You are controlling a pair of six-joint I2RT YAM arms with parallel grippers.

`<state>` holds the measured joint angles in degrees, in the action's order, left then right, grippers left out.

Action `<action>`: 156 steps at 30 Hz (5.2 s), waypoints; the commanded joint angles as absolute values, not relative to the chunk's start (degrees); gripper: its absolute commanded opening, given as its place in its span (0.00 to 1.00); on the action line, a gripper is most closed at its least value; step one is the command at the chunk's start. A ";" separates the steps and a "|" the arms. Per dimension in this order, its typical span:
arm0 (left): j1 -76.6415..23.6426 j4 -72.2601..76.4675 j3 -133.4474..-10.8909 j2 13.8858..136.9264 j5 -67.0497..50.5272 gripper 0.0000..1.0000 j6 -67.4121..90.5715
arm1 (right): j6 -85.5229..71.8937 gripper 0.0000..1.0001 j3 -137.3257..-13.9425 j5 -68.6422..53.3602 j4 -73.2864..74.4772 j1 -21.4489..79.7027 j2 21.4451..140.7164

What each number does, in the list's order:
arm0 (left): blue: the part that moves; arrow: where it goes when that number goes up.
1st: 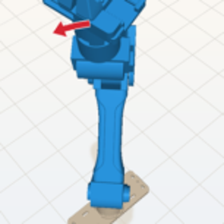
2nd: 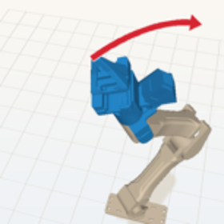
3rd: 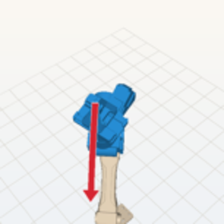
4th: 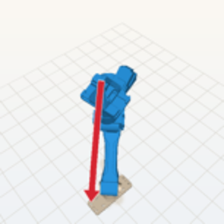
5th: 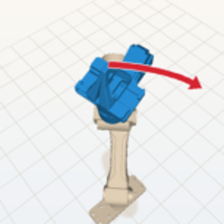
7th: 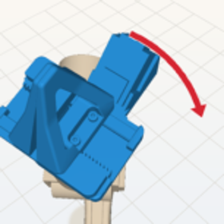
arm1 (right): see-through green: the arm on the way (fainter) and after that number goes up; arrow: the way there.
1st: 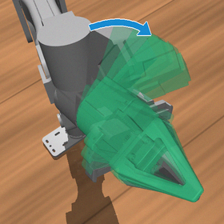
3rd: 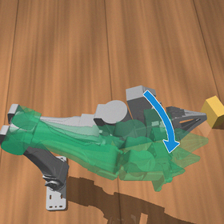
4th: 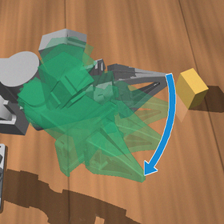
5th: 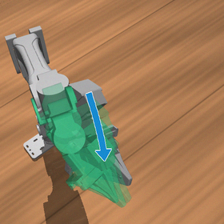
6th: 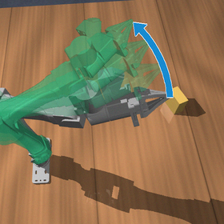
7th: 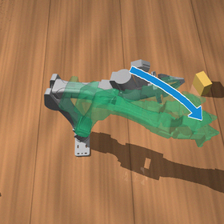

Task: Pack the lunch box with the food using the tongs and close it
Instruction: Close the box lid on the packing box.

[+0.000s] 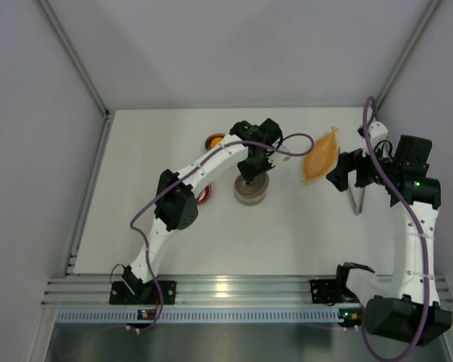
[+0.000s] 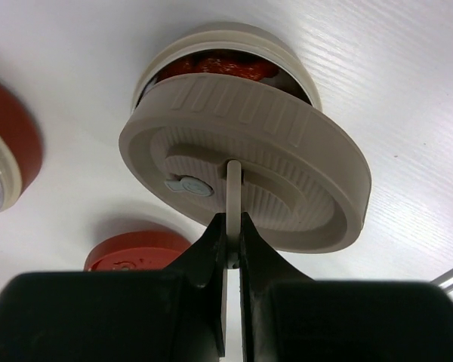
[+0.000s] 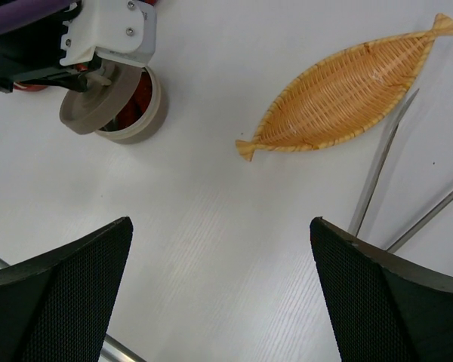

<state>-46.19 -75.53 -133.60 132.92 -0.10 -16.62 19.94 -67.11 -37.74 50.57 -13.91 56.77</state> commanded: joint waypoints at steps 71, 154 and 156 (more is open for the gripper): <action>-49.92 -85.34 -130.78 129.64 23.29 0.04 -19.07 | 24.43 0.99 -62.14 -42.63 51.24 -15.82 54.76; -51.33 -70.85 -122.44 128.32 21.36 0.23 -18.19 | 28.56 1.00 -60.38 -45.53 54.05 -19.69 53.88; -51.24 -70.23 -121.91 127.71 21.71 0.23 -18.19 | 28.74 0.99 -60.29 -45.61 54.05 -19.77 53.96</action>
<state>-51.75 -72.93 -122.69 132.20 21.45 -19.16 27.03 -60.71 -43.51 53.15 -18.61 55.44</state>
